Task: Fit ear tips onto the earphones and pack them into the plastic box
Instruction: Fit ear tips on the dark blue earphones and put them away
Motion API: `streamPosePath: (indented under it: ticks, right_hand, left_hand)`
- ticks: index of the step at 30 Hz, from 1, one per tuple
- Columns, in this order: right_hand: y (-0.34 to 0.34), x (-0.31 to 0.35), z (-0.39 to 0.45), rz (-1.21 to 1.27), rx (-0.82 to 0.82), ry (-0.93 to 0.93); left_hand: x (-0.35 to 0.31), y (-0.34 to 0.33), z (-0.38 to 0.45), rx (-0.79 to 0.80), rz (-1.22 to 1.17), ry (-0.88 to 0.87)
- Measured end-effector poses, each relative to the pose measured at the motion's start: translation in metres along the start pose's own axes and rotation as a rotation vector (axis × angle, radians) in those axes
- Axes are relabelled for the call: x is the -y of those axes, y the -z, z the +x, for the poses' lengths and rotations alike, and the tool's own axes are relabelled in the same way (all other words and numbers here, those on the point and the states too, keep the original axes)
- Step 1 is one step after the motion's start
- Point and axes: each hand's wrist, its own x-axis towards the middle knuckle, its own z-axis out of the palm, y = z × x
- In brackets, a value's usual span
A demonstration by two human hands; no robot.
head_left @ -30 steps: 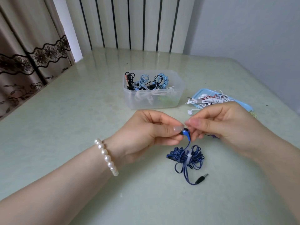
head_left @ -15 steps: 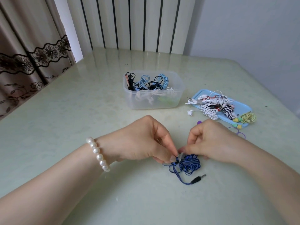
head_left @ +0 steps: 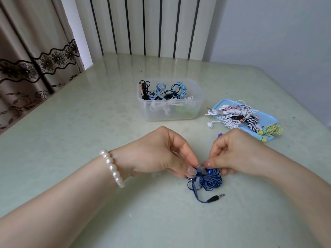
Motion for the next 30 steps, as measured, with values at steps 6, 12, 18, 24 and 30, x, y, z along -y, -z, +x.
streamPosePath:
  ticks: [6,12,18,24,30]
  right_hand:
    - [-0.002,0.002,-0.001,0.010,0.063,-0.041]
    - [-0.003,0.001,-0.002,0.017,0.103,-0.054]
    - [-0.002,-0.001,-0.003,-0.028,0.100,-0.011]
    - [0.012,0.006,-0.010,0.039,-0.036,0.036]
    - [0.038,0.006,-0.016,0.383,-0.237,0.161]
  left_hand:
    - [0.004,-0.005,0.002,0.033,0.101,-0.027]
    - [0.008,-0.012,0.007,0.020,0.062,-0.071]
    - [0.011,-0.013,0.008,0.014,0.028,-0.090]
    - [0.012,-0.015,0.009,0.033,-0.089,-0.082]
    - [0.012,-0.010,0.010,0.001,-0.067,-0.070]
